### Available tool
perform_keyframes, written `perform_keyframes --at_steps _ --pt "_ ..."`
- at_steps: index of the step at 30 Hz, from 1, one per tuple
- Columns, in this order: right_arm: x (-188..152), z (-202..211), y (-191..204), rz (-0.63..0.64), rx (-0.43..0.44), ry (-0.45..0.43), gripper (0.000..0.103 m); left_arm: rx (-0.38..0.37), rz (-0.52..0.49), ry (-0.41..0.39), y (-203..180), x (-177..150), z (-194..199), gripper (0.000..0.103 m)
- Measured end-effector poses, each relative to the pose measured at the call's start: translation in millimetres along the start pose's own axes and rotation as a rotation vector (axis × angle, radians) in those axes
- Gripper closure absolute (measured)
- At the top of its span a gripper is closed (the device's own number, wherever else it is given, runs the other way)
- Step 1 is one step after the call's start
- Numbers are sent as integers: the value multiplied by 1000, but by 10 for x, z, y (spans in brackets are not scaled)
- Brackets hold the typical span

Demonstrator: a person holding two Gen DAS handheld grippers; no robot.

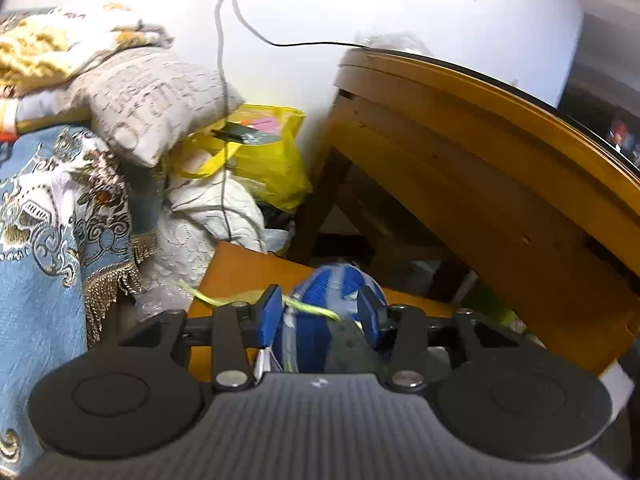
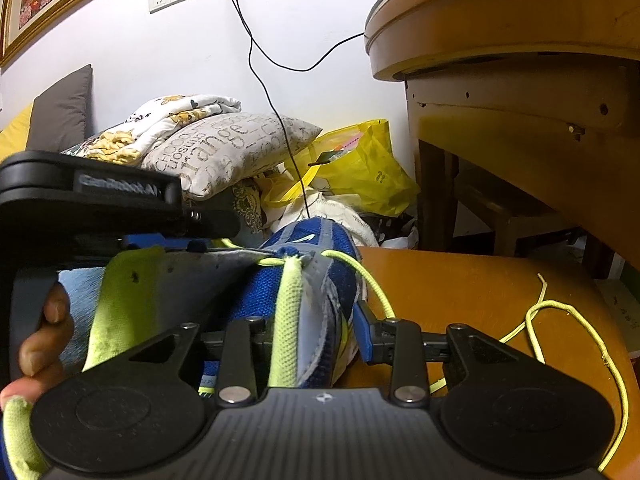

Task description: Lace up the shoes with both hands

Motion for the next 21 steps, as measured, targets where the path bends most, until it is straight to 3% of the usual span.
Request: perform_keyframes --at_steps 12,14,15,21 --pt "-48 248 -43 -21 73 -3 68 131 -130 -175 -107 -138 662 55" --pt "-53 281 -61 -30 81 -3 66 170 -148 -207 -101 -166 760 49" --pt "-55 295 -72 -36 83 -4 64 183 -142 -205 -90 -194 768 43" --pt "-64 343 -129 -63 87 1 59 213 -115 -182 -85 -247 761 42"
Point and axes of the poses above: each gripper's, at about its wrist camera, not at the fingertips, and z roughly against the way its jaws point, y to its left, x to its top, the point moved 8 cm from there along -z, roughly the way its jaws point, and after that the axes turned 14 degrees about x, right-handed, at the moved point
